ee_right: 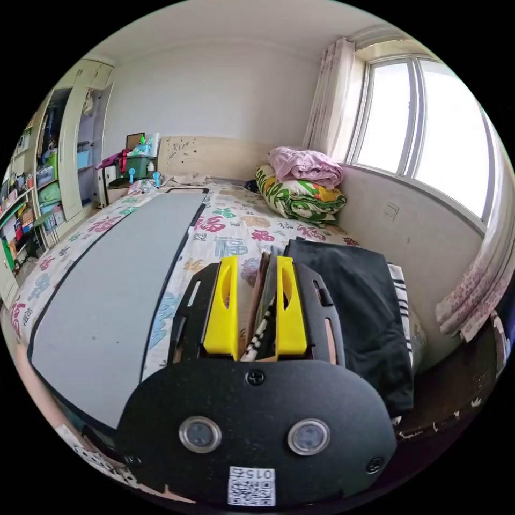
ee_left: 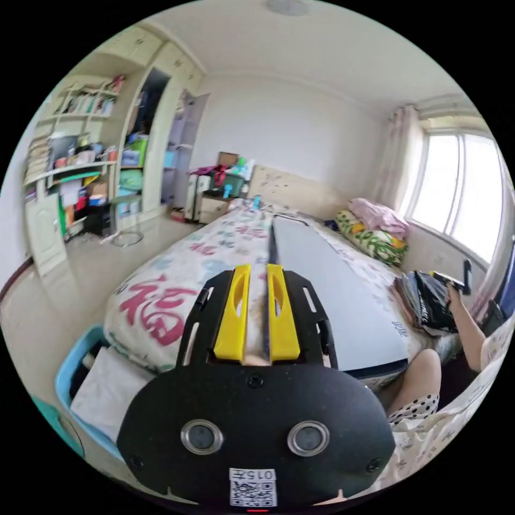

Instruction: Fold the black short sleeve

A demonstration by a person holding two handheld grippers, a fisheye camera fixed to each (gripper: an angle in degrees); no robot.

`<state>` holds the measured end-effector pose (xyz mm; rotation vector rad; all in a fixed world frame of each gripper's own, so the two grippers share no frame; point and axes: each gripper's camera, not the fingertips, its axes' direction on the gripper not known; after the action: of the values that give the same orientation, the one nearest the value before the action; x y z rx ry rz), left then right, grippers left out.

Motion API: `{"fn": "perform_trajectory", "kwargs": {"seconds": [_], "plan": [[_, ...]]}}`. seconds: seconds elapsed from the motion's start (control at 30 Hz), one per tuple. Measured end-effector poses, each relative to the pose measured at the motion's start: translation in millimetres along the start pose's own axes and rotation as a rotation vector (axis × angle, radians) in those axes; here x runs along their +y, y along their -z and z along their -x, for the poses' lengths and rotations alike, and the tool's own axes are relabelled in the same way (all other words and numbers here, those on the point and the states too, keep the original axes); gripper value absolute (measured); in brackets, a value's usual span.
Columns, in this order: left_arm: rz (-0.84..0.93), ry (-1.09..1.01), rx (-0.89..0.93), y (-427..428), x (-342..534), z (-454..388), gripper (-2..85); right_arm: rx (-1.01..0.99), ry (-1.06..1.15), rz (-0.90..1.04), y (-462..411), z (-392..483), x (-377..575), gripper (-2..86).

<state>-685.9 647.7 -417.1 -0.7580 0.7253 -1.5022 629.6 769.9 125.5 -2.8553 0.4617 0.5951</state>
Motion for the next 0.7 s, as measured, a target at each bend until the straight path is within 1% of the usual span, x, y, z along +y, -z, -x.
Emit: {"fn": "perform_trajectory", "kwargs": {"seconds": [0.03, 0.07, 0.13, 0.17, 0.23, 0.27, 0.3, 0.33, 0.37, 0.43, 0.47, 0.53, 0.57, 0.63, 0.67, 0.7], "plan": [[0.003, -0.051, 0.039, -29, -22, -34, 6.0, 0.041, -0.007, 0.018, -7, -3, -18, 12.7], [-0.003, -0.067, 0.049, -43, -32, -50, 6.1, 0.056, -0.010, 0.029, -11, -5, -26, 13.1], [-0.070, -0.074, 0.113, -92, -66, -104, 6.4, 0.048, 0.007, 0.084, -22, -11, -56, 13.7], [-0.082, -0.072, 0.144, -104, -75, -116, 6.4, 0.045, 0.015, 0.100, -24, -12, -63, 13.8], [-0.082, -0.096, 0.295, -165, -116, -168, 6.7, 0.083, 0.048, 0.179, -33, -17, -84, 13.5], [-0.073, -0.108, 0.335, -182, -127, -183, 6.8, 0.097, 0.045, 0.206, -35, -20, -87, 13.4], [-0.046, -0.141, 0.422, -219, -148, -215, 7.0, 0.115, 0.013, 0.250, -35, -28, -93, 11.3], [-0.012, -0.177, 0.509, -258, -168, -251, 7.2, 0.118, -0.040, 0.223, -19, -39, -99, 9.0], [0.004, -0.193, 0.549, -278, -177, -269, 7.3, 0.102, -0.069, 0.205, -8, -44, -103, 7.8], [0.075, -0.232, 0.693, -361, -206, -347, 7.3, -0.052, -0.186, 0.138, 35, -74, -109, 6.0], [0.097, -0.238, 0.731, -382, -212, -368, 7.3, -0.102, -0.221, 0.122, 45, -83, -109, 5.8], [0.171, -0.278, 0.859, -464, -231, -462, 7.5, -0.304, -0.368, 0.056, 81, -123, -108, 5.5], [0.190, -0.283, 0.884, -484, -235, -486, 7.6, -0.345, -0.408, 0.039, 90, -132, -107, 5.4], [0.268, -0.265, 0.958, -566, -244, -574, 9.0, -0.490, -0.512, -0.034, 124, -157, -104, 5.4], [0.288, -0.244, 0.967, -586, -246, -593, 9.5, -0.513, -0.531, -0.048, 132, -161, -104, 5.3], [0.335, -0.202, 0.981, -627, -248, -628, 10.5, -0.549, -0.550, -0.075, 148, -165, -104, 5.3]]}}
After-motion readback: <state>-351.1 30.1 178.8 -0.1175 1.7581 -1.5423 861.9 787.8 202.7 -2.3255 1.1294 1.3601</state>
